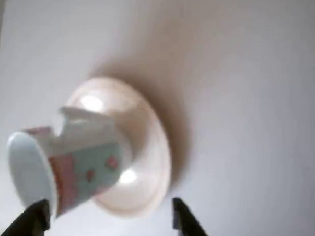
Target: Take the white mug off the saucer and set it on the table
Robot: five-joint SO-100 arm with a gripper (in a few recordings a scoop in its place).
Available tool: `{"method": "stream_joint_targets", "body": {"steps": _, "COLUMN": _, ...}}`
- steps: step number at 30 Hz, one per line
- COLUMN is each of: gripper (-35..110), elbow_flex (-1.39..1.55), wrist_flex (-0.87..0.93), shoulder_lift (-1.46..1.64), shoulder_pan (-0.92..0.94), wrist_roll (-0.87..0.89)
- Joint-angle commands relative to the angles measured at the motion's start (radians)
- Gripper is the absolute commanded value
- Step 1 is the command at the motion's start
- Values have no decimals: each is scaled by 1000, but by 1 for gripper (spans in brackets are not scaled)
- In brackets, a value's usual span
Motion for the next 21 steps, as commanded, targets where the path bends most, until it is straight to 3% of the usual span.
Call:
{"method": "stream_joint_targets", "body": {"steps": 1, "gripper": 30, "elbow_flex": -716, "wrist_flex": 199, "shoulder_lift": -569, "shoulder_pan": -89, "wrist_roll": 104}}
{"method": "stream_joint_targets", "body": {"steps": 4, "gripper": 30, "elbow_flex": -916, "wrist_flex": 264, "shoulder_lift": -782, "shoulder_pan": -146, "wrist_roll": 160}}
{"method": "stream_joint_targets", "body": {"steps": 8, "gripper": 30, "elbow_flex": -946, "wrist_flex": 255, "shoulder_lift": -968, "shoulder_pan": -184, "wrist_roll": 207}}
{"method": "stream_joint_targets", "body": {"steps": 21, "gripper": 30, "elbow_flex": -634, "wrist_flex": 17, "shoulder_lift": -1062, "shoulder_pan": -236, "wrist_roll": 227}}
